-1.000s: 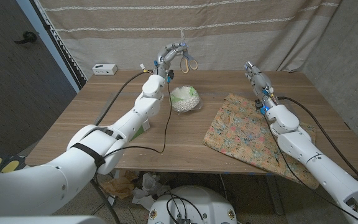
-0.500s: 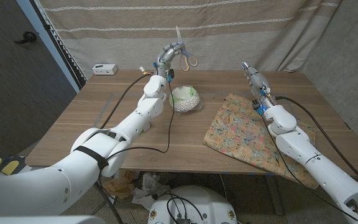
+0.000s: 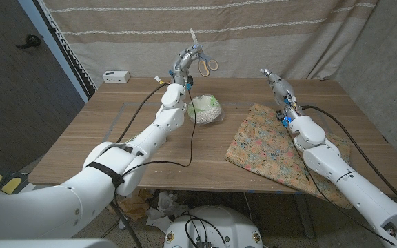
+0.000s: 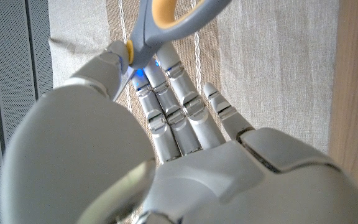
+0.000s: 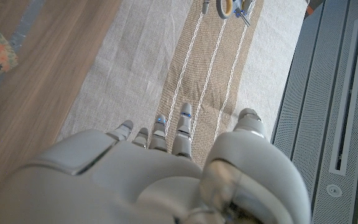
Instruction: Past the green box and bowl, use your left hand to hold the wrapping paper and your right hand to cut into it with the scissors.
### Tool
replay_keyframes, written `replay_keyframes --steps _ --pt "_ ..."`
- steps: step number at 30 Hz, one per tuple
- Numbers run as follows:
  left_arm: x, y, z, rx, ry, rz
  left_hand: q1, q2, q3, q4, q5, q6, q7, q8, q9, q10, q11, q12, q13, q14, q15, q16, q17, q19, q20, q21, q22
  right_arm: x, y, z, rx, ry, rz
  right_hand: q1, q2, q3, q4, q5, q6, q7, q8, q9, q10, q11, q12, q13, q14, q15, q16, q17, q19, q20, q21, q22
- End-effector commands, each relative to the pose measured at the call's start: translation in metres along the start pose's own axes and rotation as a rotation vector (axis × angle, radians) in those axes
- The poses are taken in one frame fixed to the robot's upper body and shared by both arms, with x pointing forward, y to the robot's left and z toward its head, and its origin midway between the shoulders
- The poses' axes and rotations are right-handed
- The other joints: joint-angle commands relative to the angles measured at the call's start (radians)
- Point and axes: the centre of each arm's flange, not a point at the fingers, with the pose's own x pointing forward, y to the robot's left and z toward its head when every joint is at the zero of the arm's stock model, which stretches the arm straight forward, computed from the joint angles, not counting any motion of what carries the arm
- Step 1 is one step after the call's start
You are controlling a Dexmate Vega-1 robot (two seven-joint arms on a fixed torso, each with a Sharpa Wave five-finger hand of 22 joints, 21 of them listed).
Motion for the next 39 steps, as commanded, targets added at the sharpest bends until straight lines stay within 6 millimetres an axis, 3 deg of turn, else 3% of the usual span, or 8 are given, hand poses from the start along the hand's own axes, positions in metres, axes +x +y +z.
replay_keyframes --steps 1,6,14,18,29,33,39 --pt "0.004 -0.011 -0.009 -0.082 0.033 0.001 0.146 0.137 -0.002 -0.001 0.009 0.027 0.013 0.006 0.004 0.006 0.0 -0.003 0.003 0.01 -0.003 0.0 0.005 0.01 -0.148 -0.005 0.001 -0.003 0.023 0.008 -0.05 0.039 -0.024 0.024 0.001 0.01 -0.005 -0.005 0.023 0.01 0.01 0.003 0.014 0.008 0.009 0.001 0.0 0.008 0.007 -0.002 0.009 0.017 0.014 0.001" --pt "0.008 -0.016 -0.014 -0.115 0.038 -0.007 0.147 0.138 -0.003 -0.001 0.009 0.026 0.014 0.006 0.005 0.007 0.0 -0.002 0.003 0.011 -0.003 0.001 0.005 0.011 -0.148 -0.006 0.001 -0.004 0.034 0.012 -0.049 0.036 -0.037 0.045 0.001 0.02 -0.016 -0.006 0.035 0.015 0.011 0.003 0.024 0.002 0.013 0.0 0.017 0.004 0.012 -0.002 0.026 0.034 0.019 0.0" --pt "0.008 -0.021 -0.014 -0.131 0.038 -0.015 0.149 0.136 -0.005 -0.002 0.009 0.026 0.011 0.006 0.006 0.006 0.001 -0.003 0.0 0.01 -0.003 0.0 0.005 0.012 -0.148 -0.006 0.001 -0.005 0.04 0.017 -0.057 0.036 -0.017 0.065 0.002 0.028 -0.024 -0.006 0.045 0.021 0.013 0.003 0.027 -0.002 0.013 0.0 0.019 0.003 0.01 -0.003 0.031 0.042 0.019 -0.001" --pt "0.007 -0.026 -0.015 -0.137 0.036 -0.014 0.149 0.134 -0.007 -0.002 0.009 0.024 0.009 0.005 0.007 0.004 0.001 -0.005 -0.003 0.007 -0.002 -0.002 0.005 0.012 -0.148 -0.007 0.001 -0.006 0.038 0.03 -0.172 0.0 0.012 0.091 0.0 0.039 -0.034 -0.007 0.037 0.023 0.005 0.003 0.003 0.004 0.003 0.0 0.0 0.009 0.002 -0.003 0.016 0.055 0.011 -0.001" --pt "0.007 -0.04 -0.017 -0.134 0.022 0.009 0.15 0.133 -0.009 -0.001 0.011 0.027 0.004 0.008 0.011 0.005 0.0 -0.004 -0.003 0.005 -0.003 -0.005 0.005 0.011 -0.148 -0.009 0.002 -0.011 0.026 0.041 -0.201 -0.033 -0.001 0.118 -0.001 0.051 -0.041 -0.007 0.037 0.034 0.0 0.003 -0.013 0.01 -0.003 -0.001 -0.017 0.01 -0.001 -0.003 0.009 0.061 0.009 -0.002" --pt "0.013 -0.041 -0.017 -0.13 0.014 0.024 0.151 0.132 -0.009 -0.001 0.011 0.029 0.001 0.009 0.012 0.005 0.0 -0.004 -0.004 0.004 -0.003 -0.005 0.005 0.011 -0.148 -0.01 0.002 -0.016 0.022 0.046 -0.227 -0.051 0.0 0.159 -0.005 0.067 -0.043 -0.008 -0.06 0.086 -0.044 0.008 -0.022 0.008 -0.007 -0.002 -0.008 0.01 0.005 -0.004 0.026 0.057 0.014 -0.003" --pt "0.012 -0.043 -0.026 -0.147 0.035 0.047 0.151 0.131 -0.01 -0.001 0.012 0.03 0.001 0.011 0.015 0.006 0.0 -0.004 -0.005 0.004 -0.003 -0.007 0.004 0.012 -0.148 -0.01 0.002 -0.022 0.018 0.042 -0.231 -0.107 -0.055 0.163 -0.007 0.068 -0.039 -0.009 -0.047 0.097 -0.039 0.012 -0.023 0.016 -0.007 -0.002 0.002 0.018 0.008 -0.003 0.037 0.06 0.016 -0.003"
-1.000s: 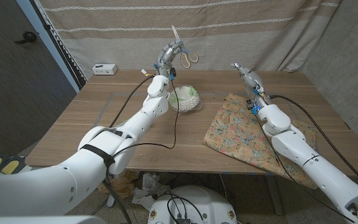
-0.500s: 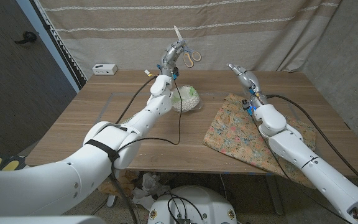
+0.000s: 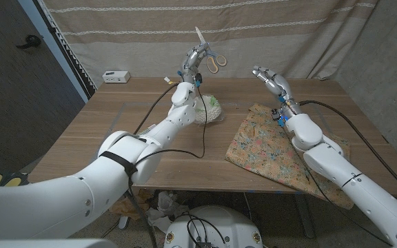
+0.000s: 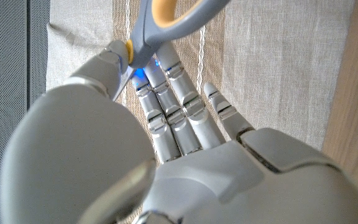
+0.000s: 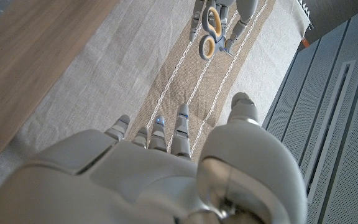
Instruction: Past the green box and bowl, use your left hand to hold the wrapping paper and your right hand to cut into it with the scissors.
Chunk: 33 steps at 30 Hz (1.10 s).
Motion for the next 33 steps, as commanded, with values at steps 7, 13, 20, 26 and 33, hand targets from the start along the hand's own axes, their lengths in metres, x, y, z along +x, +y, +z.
replay_keyframes --steps 7,13,20,26,33 --pt "0.001 -0.014 -0.018 -0.054 0.041 0.033 0.147 0.137 -0.002 0.001 0.008 0.023 0.001 0.011 0.015 0.006 0.0 0.003 -0.001 0.001 -0.002 -0.001 0.005 0.008 -0.143 -0.004 0.002 -0.005 -0.012 0.012 -0.098 -0.117 -0.092 0.019 -0.008 0.01 0.002 -0.004 0.057 0.012 0.02 0.012 0.022 -0.005 0.008 0.003 0.029 -0.012 0.014 0.001 0.036 0.004 0.012 -0.002" --pt "0.003 -0.022 -0.021 -0.072 0.065 0.023 0.148 0.137 -0.003 0.001 0.009 0.024 0.0 0.013 0.017 0.007 0.0 0.003 -0.003 0.001 -0.002 -0.001 0.005 0.009 -0.143 -0.004 0.002 -0.009 -0.01 0.016 -0.111 -0.134 -0.117 0.029 -0.007 0.014 0.001 -0.003 0.08 0.01 0.03 0.015 0.022 -0.006 0.007 0.002 0.034 -0.01 0.013 0.001 0.042 0.003 0.012 -0.002" --pt "0.003 -0.033 -0.024 -0.087 0.071 0.007 0.149 0.141 -0.004 0.003 0.009 0.016 0.009 0.007 0.013 0.006 0.0 0.002 -0.006 0.003 -0.002 -0.002 0.005 0.009 -0.144 -0.005 0.002 -0.012 -0.006 0.022 -0.148 -0.149 -0.11 0.045 -0.004 0.021 -0.002 -0.002 0.112 0.005 0.043 0.019 0.026 -0.006 0.009 0.002 0.039 -0.01 0.011 0.0 0.048 -0.001 0.011 -0.002" --pt "0.002 -0.043 -0.026 -0.093 0.079 -0.007 0.15 0.142 -0.005 0.003 0.009 0.015 0.013 0.005 0.01 0.006 0.0 0.0 -0.009 0.004 -0.002 -0.003 0.005 0.009 -0.144 -0.006 0.002 -0.016 -0.002 0.024 -0.185 -0.154 -0.082 0.064 -0.002 0.029 -0.004 -0.001 0.129 0.005 0.051 0.024 0.029 -0.002 0.009 0.002 0.056 0.015 0.014 0.0 0.055 -0.003 0.01 -0.002" --pt "-0.001 -0.051 -0.032 -0.079 0.092 -0.016 0.15 0.143 -0.006 0.004 0.009 0.016 0.015 0.004 0.008 0.007 0.001 0.0 -0.012 0.004 -0.002 -0.004 0.005 0.009 -0.144 -0.007 0.002 -0.021 -0.002 0.025 -0.222 -0.149 -0.087 0.086 -0.007 0.036 -0.011 0.001 0.136 0.004 0.054 0.027 0.021 0.003 0.005 0.002 0.043 0.023 0.006 -0.001 0.054 0.001 0.007 -0.003"
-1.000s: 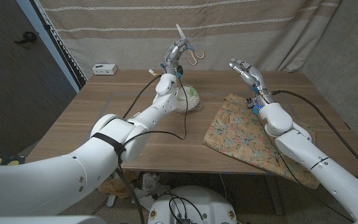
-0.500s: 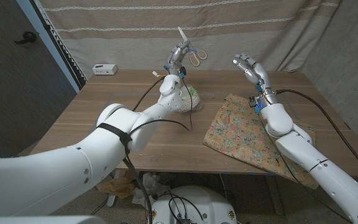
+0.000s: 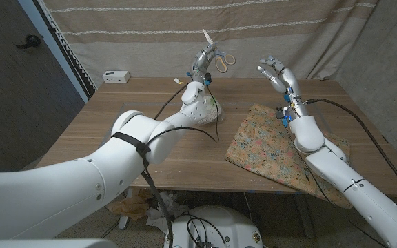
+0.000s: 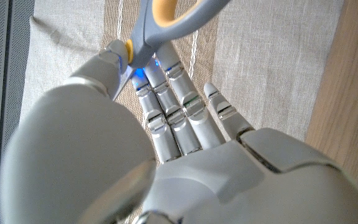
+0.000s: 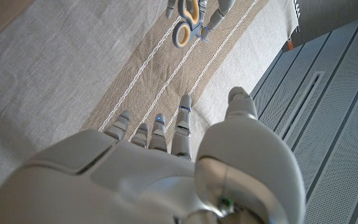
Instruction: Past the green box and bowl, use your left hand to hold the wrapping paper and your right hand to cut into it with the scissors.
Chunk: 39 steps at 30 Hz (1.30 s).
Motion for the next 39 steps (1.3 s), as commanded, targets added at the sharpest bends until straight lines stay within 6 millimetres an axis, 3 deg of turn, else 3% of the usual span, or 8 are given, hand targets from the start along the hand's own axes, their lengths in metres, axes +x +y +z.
replay_keyframes --steps 1,8,11,27,29,39 --pt "-0.002 -0.015 -0.009 0.006 0.029 -0.02 0.15 0.143 0.0 0.002 0.009 0.017 0.013 -0.001 0.008 0.008 0.001 0.001 0.0 0.004 -0.003 -0.004 0.005 0.009 -0.144 0.001 0.002 -0.009 0.001 0.008 -0.074 -0.012 0.011 0.024 0.001 0.008 -0.007 0.002 0.012 0.003 0.01 0.007 -0.005 0.009 0.004 0.001 -0.011 0.009 0.001 -0.001 0.002 0.01 0.002 0.002" --pt "-0.003 -0.022 -0.014 0.031 0.044 -0.031 0.151 0.141 -0.002 0.002 0.009 0.017 0.014 -0.003 0.005 0.008 0.002 -0.001 -0.003 0.003 -0.003 -0.005 0.005 0.009 -0.144 0.0 0.002 -0.012 0.001 0.012 -0.119 -0.028 -0.013 0.051 -0.004 0.016 -0.012 0.006 -0.009 0.024 0.003 0.01 -0.009 0.014 0.002 0.001 -0.007 0.016 0.001 -0.002 0.009 0.012 0.002 0.002" --pt "-0.003 -0.026 -0.016 0.027 0.055 -0.043 0.151 0.138 -0.003 0.001 0.009 0.021 0.003 -0.004 0.003 0.008 0.001 -0.001 -0.005 0.001 -0.003 -0.007 0.004 0.009 -0.144 -0.001 0.002 -0.012 0.002 0.014 -0.145 -0.035 -0.019 0.055 -0.005 0.017 -0.012 0.006 -0.009 0.024 0.004 0.011 -0.011 0.015 0.001 0.001 -0.006 0.017 0.001 -0.002 0.01 0.013 0.002 0.002" --pt "-0.003 -0.04 -0.025 0.076 0.104 -0.095 0.153 0.139 -0.005 0.002 0.011 0.023 0.005 -0.007 -0.001 0.01 0.0 0.001 -0.005 0.002 -0.003 -0.009 0.004 0.011 -0.143 -0.001 0.002 -0.015 0.004 0.017 -0.281 -0.012 -0.014 0.097 -0.001 0.033 -0.015 0.011 0.006 0.028 0.012 0.017 -0.008 0.025 0.002 0.001 0.0 0.026 0.001 -0.002 0.017 0.021 0.001 0.002" --pt "-0.003 -0.042 -0.026 0.079 0.112 -0.106 0.153 0.139 -0.006 0.002 0.011 0.023 0.003 -0.007 0.0 0.009 -0.001 0.0 -0.005 0.002 -0.003 -0.009 0.004 0.011 -0.143 -0.001 0.002 -0.014 0.005 0.017 -0.298 -0.006 -0.007 0.116 0.003 0.041 -0.016 0.011 0.01 0.045 0.014 0.019 -0.01 0.037 0.001 0.001 -0.003 0.031 -0.001 -0.002 0.017 0.021 0.0 0.002" --pt "-0.001 -0.049 -0.025 0.139 0.117 -0.134 0.154 0.137 -0.008 0.002 0.011 0.026 -0.003 -0.007 0.001 0.008 -0.001 0.001 -0.004 0.0 -0.003 -0.012 0.004 0.011 -0.143 -0.002 0.002 -0.012 0.002 0.017 -0.36 0.037 0.022 0.169 0.01 0.065 -0.017 0.005 0.039 0.074 0.027 0.024 -0.018 0.06 -0.003 0.001 -0.014 0.043 -0.004 -0.002 0.015 0.023 -0.004 0.002"
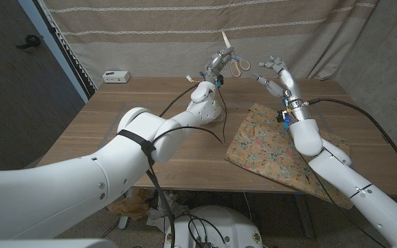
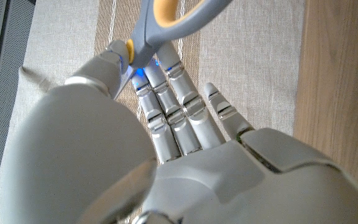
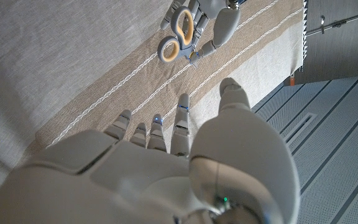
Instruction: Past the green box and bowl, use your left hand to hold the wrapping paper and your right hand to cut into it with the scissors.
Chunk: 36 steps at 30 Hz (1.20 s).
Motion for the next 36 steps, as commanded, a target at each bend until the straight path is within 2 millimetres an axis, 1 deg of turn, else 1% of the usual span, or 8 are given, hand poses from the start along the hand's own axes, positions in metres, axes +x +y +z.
replay_keyframes --steps 1,6,13,17,19,23,28,36 --pt "0.002 -0.01 0.0 0.052 0.015 -0.029 0.144 0.128 -0.001 0.001 0.005 0.022 0.0 0.011 0.008 0.008 -0.001 0.002 0.002 0.001 -0.004 -0.004 0.004 0.011 -0.143 -0.002 0.002 0.002 -0.001 -0.001 -0.087 0.046 0.031 0.027 0.002 0.013 -0.002 0.0 0.025 0.017 0.015 0.006 0.003 0.015 -0.003 0.0 -0.008 0.011 -0.004 0.003 -0.003 0.006 -0.004 0.002" --pt "0.0 -0.015 -0.001 0.045 -0.004 -0.018 0.144 0.129 -0.002 0.002 0.006 0.026 -0.001 0.013 0.011 0.008 -0.002 0.002 0.002 0.0 -0.004 -0.005 0.004 0.012 -0.143 -0.002 0.002 0.0 -0.002 -0.001 -0.107 0.06 0.019 0.051 0.001 0.023 -0.001 -0.003 0.056 0.034 0.027 0.007 0.017 0.02 0.002 0.0 -0.007 0.015 -0.003 0.003 -0.004 0.009 -0.005 0.002" --pt "0.002 -0.019 -0.003 0.053 0.019 -0.029 0.145 0.129 -0.002 0.002 0.007 0.028 -0.002 0.015 0.013 0.007 -0.002 0.001 0.001 -0.001 -0.004 -0.007 0.003 0.012 -0.143 -0.003 0.002 -0.002 -0.003 -0.001 -0.131 0.087 0.004 0.068 0.001 0.03 0.002 -0.008 0.079 0.039 0.035 0.007 0.033 0.022 0.008 0.0 -0.001 0.017 -0.001 0.003 -0.003 0.013 -0.005 0.002" --pt "0.003 -0.023 -0.004 0.056 0.032 -0.051 0.145 0.129 -0.002 0.002 0.008 0.028 -0.002 0.016 0.015 0.008 -0.002 0.002 0.002 0.0 -0.004 -0.007 0.003 0.012 -0.143 -0.003 0.002 -0.003 -0.001 0.0 -0.153 0.088 0.01 0.072 0.001 0.032 0.002 -0.01 0.077 0.044 0.033 0.007 0.033 0.027 0.008 0.0 0.0 0.019 -0.001 0.003 -0.001 0.013 -0.004 0.003" --pt "0.004 -0.025 -0.004 0.06 0.04 -0.066 0.146 0.129 -0.002 0.002 0.008 0.027 -0.001 0.016 0.016 0.007 -0.002 0.002 0.002 0.0 -0.004 -0.007 0.003 0.012 -0.143 -0.003 0.002 -0.003 -0.001 -0.001 -0.133 0.083 0.02 0.077 0.0 0.033 0.003 -0.012 0.064 0.048 0.028 0.007 0.03 0.03 0.006 0.0 -0.001 0.019 -0.001 0.003 -0.002 0.014 -0.004 0.003" --pt "0.005 -0.027 -0.005 0.04 0.057 -0.087 0.146 0.13 -0.003 0.003 0.008 0.023 -0.002 0.015 0.018 0.008 -0.002 0.003 0.002 0.001 -0.004 -0.008 0.003 0.012 -0.143 -0.003 0.002 -0.002 -0.002 -0.003 -0.136 0.087 0.015 0.08 -0.003 0.034 0.005 -0.014 0.056 0.047 0.024 0.007 0.024 0.032 0.003 0.0 -0.004 0.021 -0.003 0.003 -0.003 0.016 -0.005 0.003" --pt "0.005 -0.03 -0.005 0.057 0.06 -0.13 0.147 0.13 -0.003 0.003 0.008 0.022 0.0 0.016 0.019 0.008 -0.002 0.004 0.003 0.001 -0.004 -0.008 0.004 0.012 -0.143 -0.003 0.002 0.0 -0.002 -0.008 -0.131 0.103 0.02 0.084 -0.006 0.035 0.007 -0.017 0.044 0.043 0.018 0.007 0.018 0.03 0.001 0.0 -0.011 0.022 -0.005 0.003 -0.007 0.015 -0.007 0.003" --pt "0.007 -0.036 -0.011 0.071 0.123 -0.167 0.147 0.131 -0.005 0.003 0.009 0.017 0.003 0.013 0.017 0.005 -0.002 0.004 0.004 0.002 -0.004 -0.009 0.004 0.014 -0.143 -0.003 0.003 0.003 -0.005 -0.013 -0.113 0.123 0.032 0.092 -0.006 0.038 0.009 -0.021 0.035 0.04 0.013 0.007 0.007 0.028 -0.004 0.0 -0.022 0.024 -0.008 0.003 -0.014 0.015 -0.009 0.003"
